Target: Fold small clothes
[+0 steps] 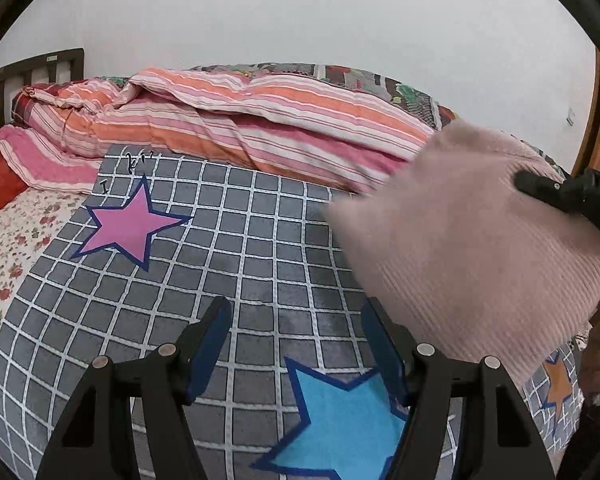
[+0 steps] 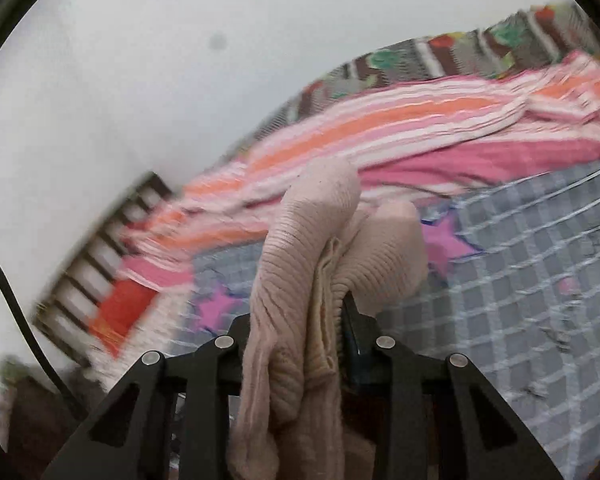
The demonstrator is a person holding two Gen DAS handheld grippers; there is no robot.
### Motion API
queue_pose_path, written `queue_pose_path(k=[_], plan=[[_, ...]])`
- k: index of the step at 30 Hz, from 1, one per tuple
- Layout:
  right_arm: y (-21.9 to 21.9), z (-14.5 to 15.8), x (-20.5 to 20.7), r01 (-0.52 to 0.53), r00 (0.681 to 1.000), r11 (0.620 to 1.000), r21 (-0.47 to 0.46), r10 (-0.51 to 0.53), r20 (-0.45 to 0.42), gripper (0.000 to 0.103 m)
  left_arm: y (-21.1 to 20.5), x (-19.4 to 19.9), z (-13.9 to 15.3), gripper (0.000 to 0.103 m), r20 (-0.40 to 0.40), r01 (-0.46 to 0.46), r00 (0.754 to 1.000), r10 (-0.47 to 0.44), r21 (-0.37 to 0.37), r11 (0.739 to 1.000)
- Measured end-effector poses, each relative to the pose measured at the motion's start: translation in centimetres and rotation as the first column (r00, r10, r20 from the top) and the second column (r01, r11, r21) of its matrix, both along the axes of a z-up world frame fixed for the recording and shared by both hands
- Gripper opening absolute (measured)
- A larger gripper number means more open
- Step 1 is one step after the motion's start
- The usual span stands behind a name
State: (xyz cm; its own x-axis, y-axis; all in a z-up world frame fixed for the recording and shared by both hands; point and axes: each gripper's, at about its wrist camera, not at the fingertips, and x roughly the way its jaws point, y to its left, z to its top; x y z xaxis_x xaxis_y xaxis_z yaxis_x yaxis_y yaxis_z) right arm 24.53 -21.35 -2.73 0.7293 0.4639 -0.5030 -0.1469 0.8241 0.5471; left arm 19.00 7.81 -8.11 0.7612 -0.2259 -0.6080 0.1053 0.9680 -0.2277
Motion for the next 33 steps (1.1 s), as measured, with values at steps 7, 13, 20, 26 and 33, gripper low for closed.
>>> queue_pose_path(k=[7, 13, 20, 26, 33], plan=[[-4.0, -9.9, 1.6, 0.104, 0.978, 0.994, 0.043, -0.094, -0.187, 0.034, -0.8, -0.2, -3.4, 0.065, -0.069, 0.095, 0.993, -0.097, -0.03, 0.995], [-7.1, -12.9, -0.3, 0.134, 0.97, 0.987, -0.083, -0.148, -0.191, 0.037, -4.5, -2.8, -6.1, 0.065, -0.112, 0.258, 0.959, -0.261, -0.045, 0.965], [-7.0, -10.1, -4.2, 0.058, 0.992, 0.979, -0.194, -0.078, -0.095, 0.037, -10.1, -3.4, -7.8, 0.065, -0.156, 0.347, 0.928, -0.339, 0.028, 0.938], [-6.6, -11.6, -4.4, 0.013, 0.99, 0.986, -0.166, -0.037, -0.139, 0.016, -11.9, -3.3, -7.5, 0.023, -0.12, 0.33, 0.939, -0.321, 0.063, 0.942], [-5.5, -11.6, -5.5, -0.04, 0.996, 0.991, -0.131, 0.029, -0.088, 0.005, -7.5, -2.5, -6.9, 0.019, -0.09, 0.306, 0.947, -0.31, -0.052, 0.951]])
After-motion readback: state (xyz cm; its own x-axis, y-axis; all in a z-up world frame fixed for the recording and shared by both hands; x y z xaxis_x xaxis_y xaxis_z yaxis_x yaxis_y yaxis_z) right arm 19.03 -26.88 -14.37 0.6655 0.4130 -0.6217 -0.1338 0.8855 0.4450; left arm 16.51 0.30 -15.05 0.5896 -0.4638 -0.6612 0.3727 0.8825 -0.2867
